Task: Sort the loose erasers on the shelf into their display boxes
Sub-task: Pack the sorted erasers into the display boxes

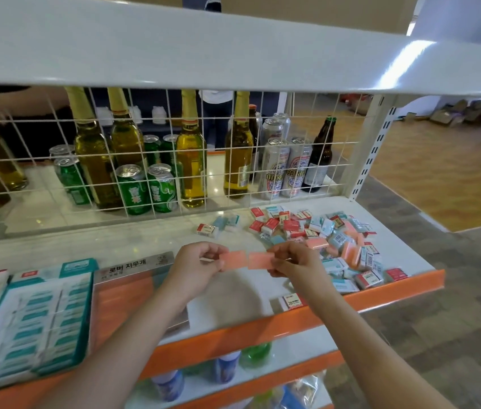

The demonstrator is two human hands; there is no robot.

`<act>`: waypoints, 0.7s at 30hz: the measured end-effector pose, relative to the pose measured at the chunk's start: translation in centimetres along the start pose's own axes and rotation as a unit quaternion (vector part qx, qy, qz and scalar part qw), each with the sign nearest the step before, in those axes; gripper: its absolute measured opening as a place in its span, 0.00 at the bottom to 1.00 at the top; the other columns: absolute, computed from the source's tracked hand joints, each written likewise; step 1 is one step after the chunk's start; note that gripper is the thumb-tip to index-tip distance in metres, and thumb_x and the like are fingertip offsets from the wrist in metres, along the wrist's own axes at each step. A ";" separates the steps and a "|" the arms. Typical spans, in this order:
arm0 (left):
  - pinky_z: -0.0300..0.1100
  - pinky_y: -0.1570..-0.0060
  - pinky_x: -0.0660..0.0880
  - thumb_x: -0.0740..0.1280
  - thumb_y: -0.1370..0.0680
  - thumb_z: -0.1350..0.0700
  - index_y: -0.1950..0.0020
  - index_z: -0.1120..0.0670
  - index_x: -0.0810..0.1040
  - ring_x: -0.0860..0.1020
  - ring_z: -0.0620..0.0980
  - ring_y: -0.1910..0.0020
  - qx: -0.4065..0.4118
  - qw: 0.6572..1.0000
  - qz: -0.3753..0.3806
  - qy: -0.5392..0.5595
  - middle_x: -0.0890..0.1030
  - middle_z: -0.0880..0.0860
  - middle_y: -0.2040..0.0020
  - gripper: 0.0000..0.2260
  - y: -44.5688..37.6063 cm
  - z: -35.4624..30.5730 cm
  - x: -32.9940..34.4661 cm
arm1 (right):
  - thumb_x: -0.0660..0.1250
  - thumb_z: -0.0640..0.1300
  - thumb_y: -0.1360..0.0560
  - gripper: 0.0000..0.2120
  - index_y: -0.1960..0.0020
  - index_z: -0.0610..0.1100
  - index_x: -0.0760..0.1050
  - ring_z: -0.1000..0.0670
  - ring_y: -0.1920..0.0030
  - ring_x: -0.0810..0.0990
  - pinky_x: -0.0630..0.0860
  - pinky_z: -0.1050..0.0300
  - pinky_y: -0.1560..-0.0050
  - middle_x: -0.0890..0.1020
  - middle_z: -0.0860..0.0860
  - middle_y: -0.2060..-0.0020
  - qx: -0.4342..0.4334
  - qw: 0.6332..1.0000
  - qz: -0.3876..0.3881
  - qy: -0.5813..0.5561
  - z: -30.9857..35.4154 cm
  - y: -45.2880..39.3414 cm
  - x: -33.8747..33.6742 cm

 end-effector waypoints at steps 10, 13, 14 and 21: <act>0.38 0.51 0.73 0.66 0.26 0.67 0.58 0.45 0.77 0.77 0.47 0.50 -0.011 0.995 -0.067 -0.079 0.79 0.48 0.51 0.15 2.9 2.5 -7.4 | 0.61 0.27 0.27 0.13 0.58 0.44 0.75 0.49 0.65 0.78 0.78 0.60 0.59 0.78 0.48 0.66 -0.007 0.998 0.062 0.026 1.4 0.0 7.0; 0.33 0.55 0.71 0.66 0.25 0.66 0.53 0.49 0.79 0.76 0.45 0.51 -0.014 0.991 -0.095 -0.094 0.79 0.48 0.49 0.11 4.1 3.1 -9.9 | 0.61 0.28 0.26 0.10 0.54 0.41 0.76 0.49 0.63 0.78 0.78 0.56 0.55 0.79 0.47 0.63 -0.012 0.996 0.087 0.030 1.9 0.2 9.4; 0.32 0.56 0.70 0.66 0.25 0.66 0.52 0.50 0.79 0.76 0.44 0.52 -0.013 0.989 -0.105 -0.103 0.79 0.47 0.50 0.11 4.5 3.2 -10.7 | 0.61 0.29 0.26 0.10 0.54 0.40 0.76 0.49 0.63 0.78 0.78 0.55 0.54 0.79 0.47 0.63 -0.015 0.995 0.094 0.034 2.1 0.2 10.2; 0.38 0.47 0.72 0.65 0.25 0.66 0.52 0.48 0.79 0.75 0.45 0.47 -0.036 0.980 -0.146 -0.133 0.79 0.48 0.47 0.13 6.7 4.8 -14.8 | 0.63 0.30 0.26 0.08 0.54 0.40 0.76 0.49 0.62 0.78 0.78 0.51 0.51 0.78 0.48 0.63 -0.011 0.988 0.139 0.063 2.3 0.1 15.0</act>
Point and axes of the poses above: each hand's wrist, its own y-axis away from the middle knuckle, its own x-axis out of the palm, z = x × y, the point moved 5 cm from there along -y, towards the middle knuckle
